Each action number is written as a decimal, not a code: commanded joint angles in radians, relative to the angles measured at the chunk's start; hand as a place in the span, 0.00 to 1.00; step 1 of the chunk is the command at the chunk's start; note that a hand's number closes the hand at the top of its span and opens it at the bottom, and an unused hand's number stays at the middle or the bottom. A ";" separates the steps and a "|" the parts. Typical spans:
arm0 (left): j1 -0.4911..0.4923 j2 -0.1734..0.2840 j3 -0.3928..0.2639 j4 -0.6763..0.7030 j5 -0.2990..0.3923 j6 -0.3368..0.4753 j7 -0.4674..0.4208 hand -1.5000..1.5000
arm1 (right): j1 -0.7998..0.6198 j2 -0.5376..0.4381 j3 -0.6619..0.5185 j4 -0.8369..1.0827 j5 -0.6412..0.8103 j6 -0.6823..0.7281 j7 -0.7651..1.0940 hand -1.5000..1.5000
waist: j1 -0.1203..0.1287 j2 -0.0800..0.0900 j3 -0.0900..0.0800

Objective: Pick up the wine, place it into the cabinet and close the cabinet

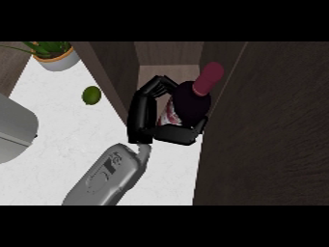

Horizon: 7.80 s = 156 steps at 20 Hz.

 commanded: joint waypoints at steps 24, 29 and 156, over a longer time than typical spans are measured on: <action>-0.172 0.001 0.221 0.422 0.075 -0.182 -0.198 1.00 | 0.025 0.011 -0.010 -0.082 -0.071 -0.002 0.025 0.00 | 0.001 0.001 0.000; -0.255 0.004 0.265 0.565 0.096 -0.203 -0.230 1.00 | 0.127 0.026 -0.005 -0.080 -0.079 0.049 -0.062 0.00 | -0.006 0.002 0.000; 0.121 0.000 -0.234 0.156 0.395 0.094 -0.486 0.00 | 0.089 0.034 0.050 -0.064 -0.015 0.003 -0.042 0.00 | 0.014 -0.006 0.001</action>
